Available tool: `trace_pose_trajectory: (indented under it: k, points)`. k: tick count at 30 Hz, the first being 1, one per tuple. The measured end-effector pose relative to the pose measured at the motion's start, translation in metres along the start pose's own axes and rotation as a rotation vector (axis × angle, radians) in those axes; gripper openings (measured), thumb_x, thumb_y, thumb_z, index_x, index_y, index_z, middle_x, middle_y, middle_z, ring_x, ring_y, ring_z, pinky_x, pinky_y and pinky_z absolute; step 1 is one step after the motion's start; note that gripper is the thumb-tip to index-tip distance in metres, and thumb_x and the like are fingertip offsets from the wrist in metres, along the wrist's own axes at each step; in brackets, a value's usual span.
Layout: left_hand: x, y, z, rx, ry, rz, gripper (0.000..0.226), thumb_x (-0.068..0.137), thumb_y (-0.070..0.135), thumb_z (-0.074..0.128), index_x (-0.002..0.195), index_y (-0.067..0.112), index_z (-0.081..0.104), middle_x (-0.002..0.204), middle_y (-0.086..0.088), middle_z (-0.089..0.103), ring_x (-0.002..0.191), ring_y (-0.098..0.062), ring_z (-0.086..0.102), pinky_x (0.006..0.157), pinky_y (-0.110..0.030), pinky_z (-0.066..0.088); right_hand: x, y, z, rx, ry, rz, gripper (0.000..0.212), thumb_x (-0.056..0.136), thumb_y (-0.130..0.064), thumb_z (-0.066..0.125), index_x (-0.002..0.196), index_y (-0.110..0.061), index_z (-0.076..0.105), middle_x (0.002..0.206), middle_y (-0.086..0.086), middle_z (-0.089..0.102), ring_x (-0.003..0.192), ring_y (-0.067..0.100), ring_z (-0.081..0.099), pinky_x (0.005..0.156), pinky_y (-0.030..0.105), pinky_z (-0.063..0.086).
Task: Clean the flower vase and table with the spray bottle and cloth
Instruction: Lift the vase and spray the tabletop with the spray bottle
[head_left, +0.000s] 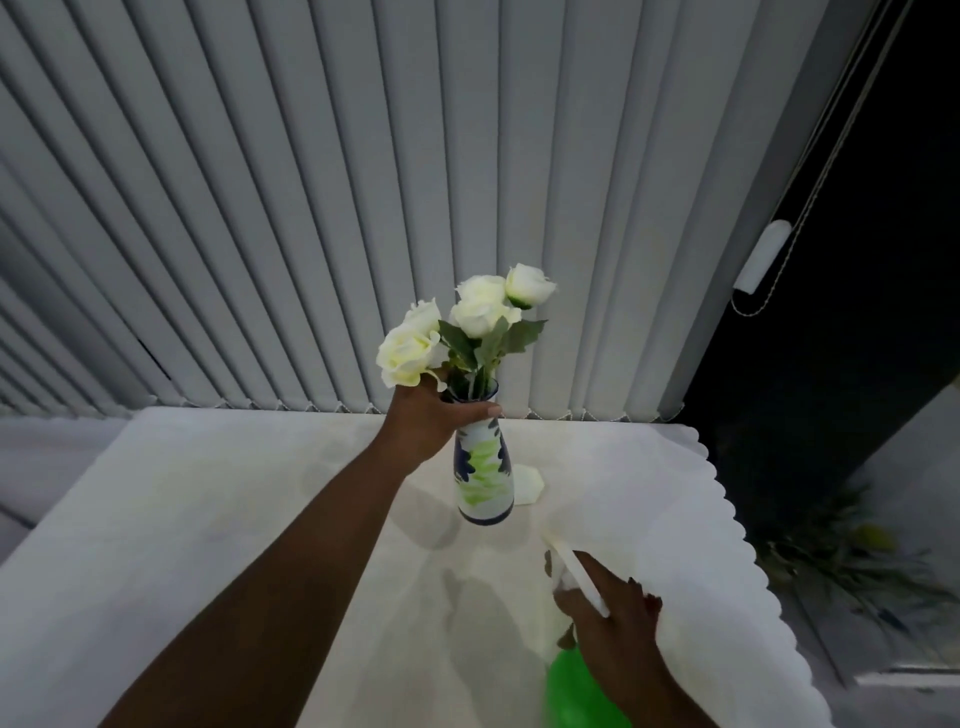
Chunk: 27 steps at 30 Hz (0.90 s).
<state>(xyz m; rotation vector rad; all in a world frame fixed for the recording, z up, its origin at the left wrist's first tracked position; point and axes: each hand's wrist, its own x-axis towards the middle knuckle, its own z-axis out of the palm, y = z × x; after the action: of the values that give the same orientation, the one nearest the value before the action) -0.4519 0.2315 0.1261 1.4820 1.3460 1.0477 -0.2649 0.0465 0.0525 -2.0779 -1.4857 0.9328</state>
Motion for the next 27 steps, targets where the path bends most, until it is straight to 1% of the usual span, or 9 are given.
trace_pose_trajectory:
  k: [3, 8, 12, 15, 17, 18, 22, 24, 27]
  points:
    - [-0.009, 0.008, -0.011, -0.011, -0.113, -0.016, 0.064, 0.061, 0.023, 0.086, 0.119, 0.015, 0.059, 0.114, 0.005, 0.066, 0.098, -0.003, 0.064, 0.086, -0.022, 0.053, 0.002, -0.015, -0.015, 0.327, -0.068, -0.031, 0.022, 0.086, -0.016, 0.061, 0.082, -0.036, 0.069, 0.065, -0.017, 0.072, 0.074, -0.020, 0.061, 0.069, 0.002, 0.037]
    - [-0.019, 0.019, -0.023, -0.151, -0.323, 0.004, 0.048, 0.066, 0.009, 0.082, 0.110, 0.021, 0.066, 0.109, 0.007, 0.073, 0.105, -0.011, 0.067, 0.087, -0.024, 0.054, 0.013, -0.014, -0.014, 0.645, -0.158, -0.080, 0.025, 0.084, -0.010, 0.052, 0.097, -0.016, 0.073, 0.104, 0.019, 0.073, 0.085, 0.032, 0.065, 0.057, 0.031, 0.048]
    - [-0.029, 0.020, -0.025, -0.278, -0.384, -0.010, 0.052, 0.073, 0.015, 0.075, 0.123, 0.011, 0.060, 0.124, -0.008, 0.066, 0.117, -0.023, 0.061, 0.100, -0.034, 0.049, 0.009, -0.012, -0.009, 0.758, -0.145, -0.113, 0.031, 0.076, -0.016, 0.053, 0.099, -0.008, 0.072, 0.099, 0.031, 0.068, 0.072, 0.032, 0.054, 0.050, 0.031, 0.042]
    - [-0.039, 0.025, -0.009, -0.265, -0.293, -0.028, 0.045, 0.077, 0.023, 0.073, 0.119, 0.023, 0.058, 0.120, -0.002, 0.068, 0.108, -0.016, 0.064, 0.092, -0.029, 0.052, 0.000, -0.017, -0.007, 0.861, -0.178, -0.057, 0.028, 0.089, -0.004, 0.047, 0.104, -0.009, 0.070, 0.098, 0.029, 0.069, 0.068, 0.027, 0.056, 0.062, 0.029, 0.047]
    - [-0.043, 0.028, 0.006, -0.207, -0.126, -0.076, 0.057, 0.061, 0.044, 0.080, 0.112, 0.032, 0.058, 0.113, 0.002, 0.069, 0.102, -0.016, 0.066, 0.088, -0.032, 0.054, -0.014, -0.021, -0.011, 0.742, -0.218, -0.101, 0.030, 0.095, 0.002, 0.045, 0.101, -0.017, 0.067, 0.100, 0.007, 0.068, 0.072, 0.003, 0.058, 0.073, 0.002, 0.040]
    - [-0.043, 0.028, 0.012, -0.156, -0.034, -0.104, 0.063, 0.054, 0.051, 0.081, 0.110, 0.032, 0.059, 0.110, 0.003, 0.070, 0.100, -0.016, 0.066, 0.087, -0.035, 0.054, -0.020, -0.024, -0.014, 0.656, -0.216, -0.154, 0.032, 0.096, 0.004, 0.046, 0.099, -0.024, 0.061, 0.101, -0.002, 0.063, 0.072, -0.013, 0.051, 0.060, -0.010, 0.030]
    - [-0.038, 0.026, 0.015, -0.008, 0.157, -0.125, 0.070, 0.039, 0.059, 0.082, 0.100, 0.025, 0.069, 0.093, 0.004, 0.075, 0.086, -0.015, 0.071, 0.081, -0.036, 0.059, -0.033, -0.035, -0.016, 0.560, -0.226, -0.202, 0.019, 0.098, -0.007, 0.050, 0.106, -0.023, 0.058, 0.090, -0.007, 0.060, 0.058, -0.027, 0.052, 0.058, -0.004, 0.041]
    - [-0.035, 0.028, 0.010, -0.023, 0.159, -0.134, 0.066, 0.041, 0.052, 0.084, 0.097, 0.021, 0.072, 0.089, 0.001, 0.076, 0.080, -0.015, 0.072, 0.074, -0.033, 0.060, -0.037, -0.034, -0.019, 0.486, -0.194, -0.182, 0.021, 0.098, -0.002, 0.050, 0.106, -0.020, 0.058, 0.080, -0.007, 0.059, 0.056, -0.023, 0.053, 0.054, -0.006, 0.037]
    - [-0.030, 0.030, 0.000, -0.072, 0.100, -0.109, 0.037, 0.057, 0.027, 0.086, 0.091, 0.019, 0.073, 0.085, 0.000, 0.076, 0.075, -0.014, 0.071, 0.064, -0.025, 0.055, -0.041, -0.039, -0.024, 0.433, -0.083, -0.189, 0.023, 0.088, -0.003, 0.058, 0.095, -0.021, 0.070, 0.089, 0.013, 0.073, 0.070, 0.008, 0.067, 0.053, -0.001, 0.041]
